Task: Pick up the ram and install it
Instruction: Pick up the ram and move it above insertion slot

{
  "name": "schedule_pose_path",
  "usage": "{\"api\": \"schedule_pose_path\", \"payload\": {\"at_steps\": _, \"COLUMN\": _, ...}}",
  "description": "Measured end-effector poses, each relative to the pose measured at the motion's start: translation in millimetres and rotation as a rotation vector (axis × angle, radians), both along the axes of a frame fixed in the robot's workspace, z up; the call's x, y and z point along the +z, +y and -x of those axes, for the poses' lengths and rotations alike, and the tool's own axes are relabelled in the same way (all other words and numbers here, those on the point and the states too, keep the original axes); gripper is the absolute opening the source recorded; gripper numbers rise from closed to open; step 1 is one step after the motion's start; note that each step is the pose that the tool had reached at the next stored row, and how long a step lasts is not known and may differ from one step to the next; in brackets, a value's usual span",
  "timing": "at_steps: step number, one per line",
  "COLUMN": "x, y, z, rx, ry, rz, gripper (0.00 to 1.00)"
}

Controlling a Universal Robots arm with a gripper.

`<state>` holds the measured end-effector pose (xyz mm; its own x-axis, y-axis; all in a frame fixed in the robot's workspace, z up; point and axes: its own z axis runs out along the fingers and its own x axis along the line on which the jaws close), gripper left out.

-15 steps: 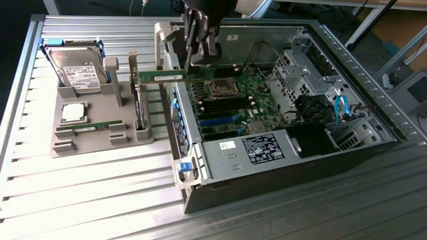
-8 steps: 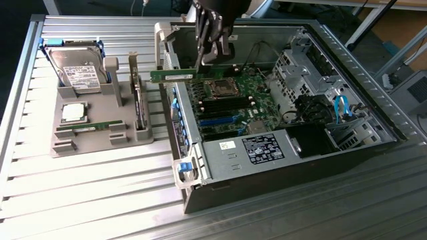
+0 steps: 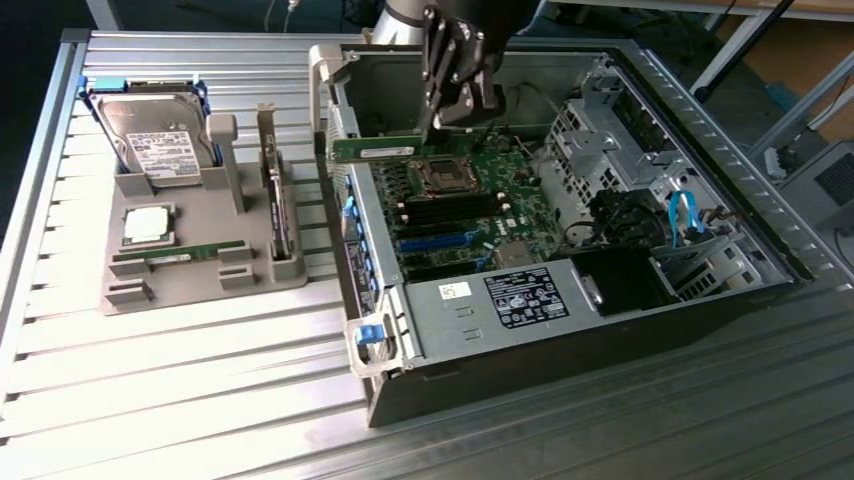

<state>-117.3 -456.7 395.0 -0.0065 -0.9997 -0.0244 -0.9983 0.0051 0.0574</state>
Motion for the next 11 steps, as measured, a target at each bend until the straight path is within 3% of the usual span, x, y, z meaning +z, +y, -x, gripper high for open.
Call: {"api": "schedule_pose_path", "payload": {"at_steps": 11, "x": 0.0, "y": 0.0, "z": -43.9, "rx": 0.004, "ry": 0.006, "rz": 0.0, "gripper": 0.12}}
